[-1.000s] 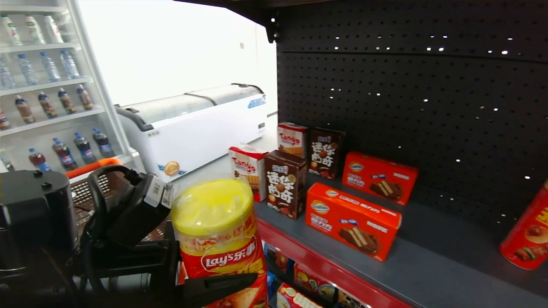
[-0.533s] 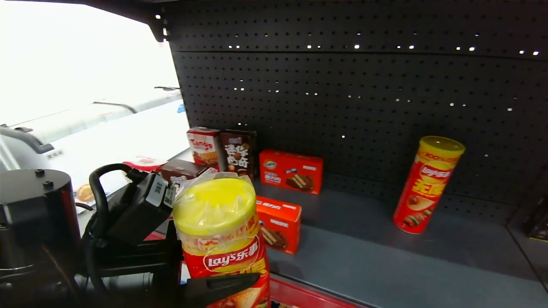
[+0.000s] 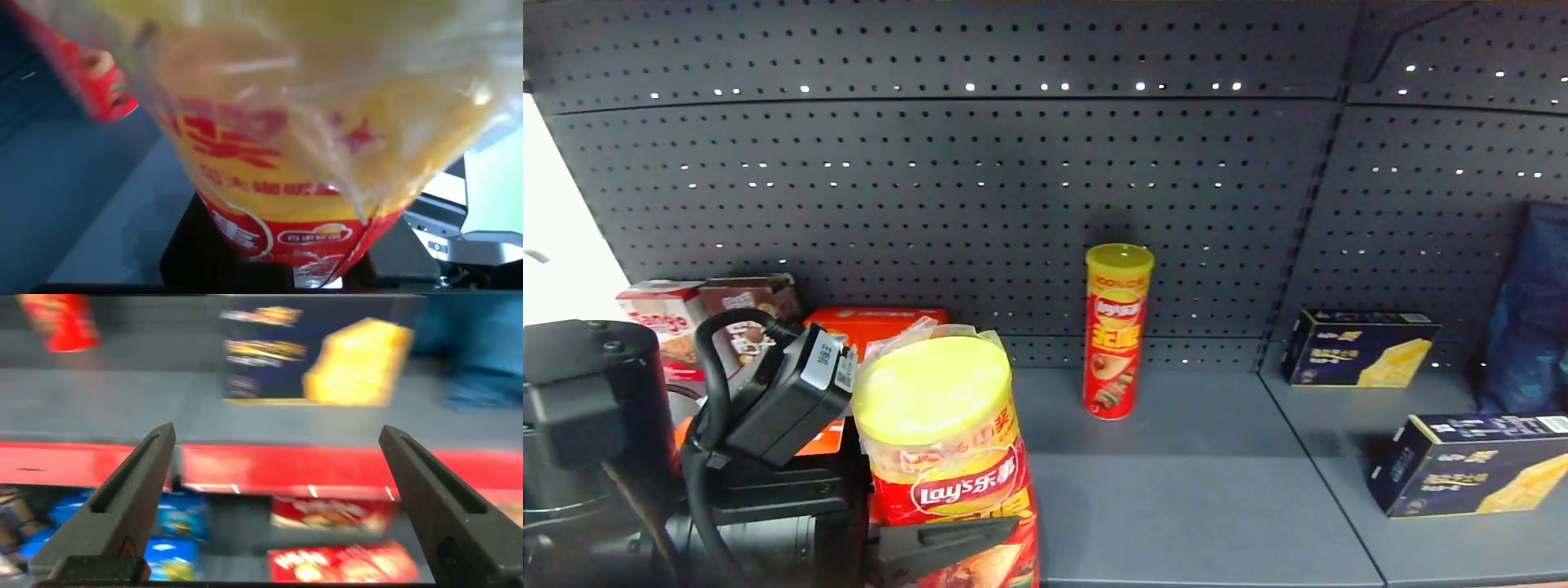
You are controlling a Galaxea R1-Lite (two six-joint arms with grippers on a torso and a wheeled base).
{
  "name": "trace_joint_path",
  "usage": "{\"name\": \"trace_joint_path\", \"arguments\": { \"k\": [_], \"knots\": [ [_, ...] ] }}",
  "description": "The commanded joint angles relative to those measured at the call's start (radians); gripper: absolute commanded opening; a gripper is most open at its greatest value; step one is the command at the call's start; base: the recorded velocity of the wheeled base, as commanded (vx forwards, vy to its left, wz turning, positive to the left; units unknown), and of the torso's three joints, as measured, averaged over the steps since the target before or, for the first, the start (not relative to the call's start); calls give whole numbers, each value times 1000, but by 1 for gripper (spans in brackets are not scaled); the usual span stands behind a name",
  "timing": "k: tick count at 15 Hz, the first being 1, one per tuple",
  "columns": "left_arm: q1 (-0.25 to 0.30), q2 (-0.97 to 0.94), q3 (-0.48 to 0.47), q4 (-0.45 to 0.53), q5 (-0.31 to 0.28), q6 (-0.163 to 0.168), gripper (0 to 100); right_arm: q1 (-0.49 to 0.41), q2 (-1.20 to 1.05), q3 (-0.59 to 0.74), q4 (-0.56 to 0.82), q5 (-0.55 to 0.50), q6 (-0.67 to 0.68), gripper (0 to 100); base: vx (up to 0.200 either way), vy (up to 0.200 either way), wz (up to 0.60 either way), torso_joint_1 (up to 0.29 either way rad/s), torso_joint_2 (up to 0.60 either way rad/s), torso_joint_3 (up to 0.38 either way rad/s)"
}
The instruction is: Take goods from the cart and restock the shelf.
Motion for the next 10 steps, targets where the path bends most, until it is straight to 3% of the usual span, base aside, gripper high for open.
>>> {"name": "trace_joint_path", "arguments": {
  "k": [1,10],
  "knots": [
    [0,1,1,-1,0,0,0,0,1,0,-1,1,0,100,0,0,0,0,0,0],
    [5,1,1,-4,0,0,0,-20,35,-3,2,10,-49,100,0,0,0,0,0,0]
  ]
}}
